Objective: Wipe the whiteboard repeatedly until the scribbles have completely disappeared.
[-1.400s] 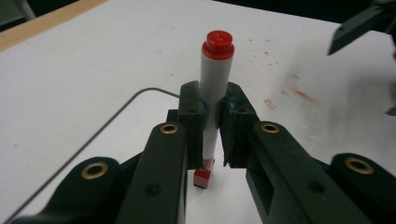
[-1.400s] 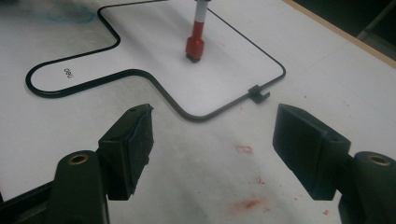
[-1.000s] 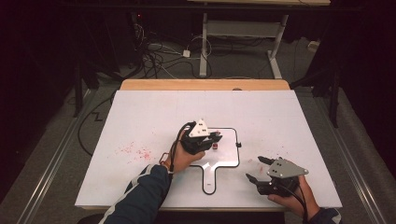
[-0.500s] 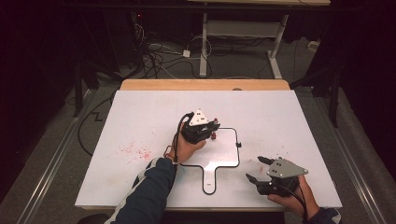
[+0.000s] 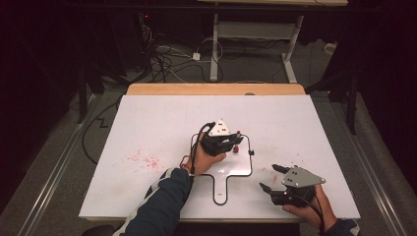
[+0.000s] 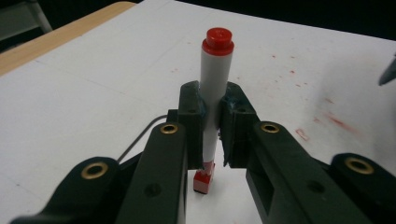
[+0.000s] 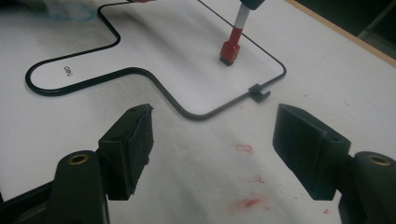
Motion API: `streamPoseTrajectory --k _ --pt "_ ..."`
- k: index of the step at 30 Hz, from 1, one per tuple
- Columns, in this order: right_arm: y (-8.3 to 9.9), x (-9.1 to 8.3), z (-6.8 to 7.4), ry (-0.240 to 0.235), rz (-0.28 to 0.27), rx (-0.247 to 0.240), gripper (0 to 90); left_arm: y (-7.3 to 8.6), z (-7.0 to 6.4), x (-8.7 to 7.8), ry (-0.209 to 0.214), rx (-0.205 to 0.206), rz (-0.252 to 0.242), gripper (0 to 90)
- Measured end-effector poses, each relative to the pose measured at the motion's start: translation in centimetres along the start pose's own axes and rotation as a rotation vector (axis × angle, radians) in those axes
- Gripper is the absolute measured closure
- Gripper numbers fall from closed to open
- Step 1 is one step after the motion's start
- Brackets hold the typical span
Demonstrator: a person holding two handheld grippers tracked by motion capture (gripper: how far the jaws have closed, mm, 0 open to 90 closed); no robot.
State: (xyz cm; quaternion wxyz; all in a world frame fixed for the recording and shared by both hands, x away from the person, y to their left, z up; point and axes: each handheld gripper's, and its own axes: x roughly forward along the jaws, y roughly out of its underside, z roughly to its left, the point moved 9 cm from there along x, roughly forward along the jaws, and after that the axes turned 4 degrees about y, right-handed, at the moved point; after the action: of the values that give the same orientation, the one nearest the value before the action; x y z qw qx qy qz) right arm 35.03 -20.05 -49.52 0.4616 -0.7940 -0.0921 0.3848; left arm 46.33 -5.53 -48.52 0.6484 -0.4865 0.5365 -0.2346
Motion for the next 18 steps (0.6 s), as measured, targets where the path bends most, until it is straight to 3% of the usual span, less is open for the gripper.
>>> streamPoseTrajectory --k 8,13,18 --pt "-0.4 0.1 -0.6 0.031 -0.019 0.026 33.1 0.2 -1.8 -0.6 0.034 0.004 0.013 78.8" --pt "-2.0 1.2 -0.4 -0.009 -0.061 0.095 47.7 -0.3 -3.5 -0.9 0.049 0.003 0.005 78.8" --pt "-3.4 3.3 0.8 -0.046 -0.068 0.090 53.0 -0.9 -4.9 -1.5 0.061 -0.002 -0.005 78.7"
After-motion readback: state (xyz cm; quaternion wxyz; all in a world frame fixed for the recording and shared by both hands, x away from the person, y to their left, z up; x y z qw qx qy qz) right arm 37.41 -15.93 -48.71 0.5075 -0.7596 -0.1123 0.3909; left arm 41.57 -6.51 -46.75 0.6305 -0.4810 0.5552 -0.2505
